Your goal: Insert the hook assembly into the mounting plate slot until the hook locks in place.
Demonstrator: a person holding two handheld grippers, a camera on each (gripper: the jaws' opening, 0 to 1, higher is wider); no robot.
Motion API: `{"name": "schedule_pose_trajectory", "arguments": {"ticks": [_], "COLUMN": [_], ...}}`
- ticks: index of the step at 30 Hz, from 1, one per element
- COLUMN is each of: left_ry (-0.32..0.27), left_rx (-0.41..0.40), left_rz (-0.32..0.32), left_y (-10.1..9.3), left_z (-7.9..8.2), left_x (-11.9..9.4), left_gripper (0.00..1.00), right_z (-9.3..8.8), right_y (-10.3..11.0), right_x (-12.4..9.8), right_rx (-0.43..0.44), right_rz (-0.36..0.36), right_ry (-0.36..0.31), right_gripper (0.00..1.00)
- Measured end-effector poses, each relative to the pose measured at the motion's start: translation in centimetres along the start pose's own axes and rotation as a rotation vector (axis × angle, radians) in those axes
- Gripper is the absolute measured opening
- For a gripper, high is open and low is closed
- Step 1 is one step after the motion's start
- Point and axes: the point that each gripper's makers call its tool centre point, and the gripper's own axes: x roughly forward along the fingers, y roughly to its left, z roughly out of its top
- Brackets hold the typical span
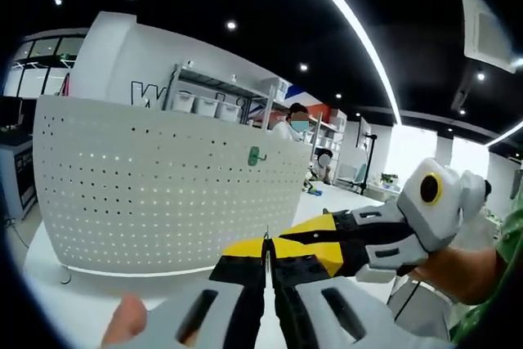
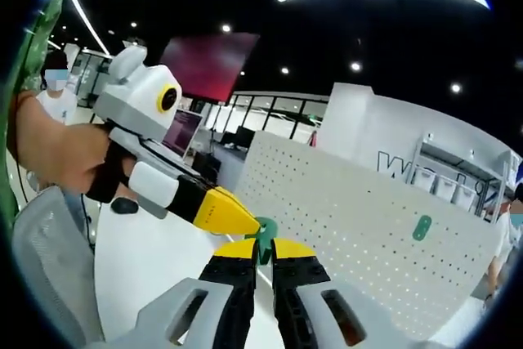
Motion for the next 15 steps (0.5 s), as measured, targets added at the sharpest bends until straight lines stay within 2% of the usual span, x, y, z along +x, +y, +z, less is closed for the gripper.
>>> {"name": "schedule_pose_trajectory", "arguments": {"ticks": [15], "left_ry": [-0.009], "left_rx": [-0.011], "left_rz": [-0.004], "left_y": [-0.11], "left_z": [0.17], "left_x": [-0.14], "left_gripper": [0.01], "right_z": [-0.26], "right_y": [0.17], "right_x": [0.49], "right_rx": [0.001], "right_rz": [-0.006], "right_ry": [0.014], "right_gripper": [0.04]}}
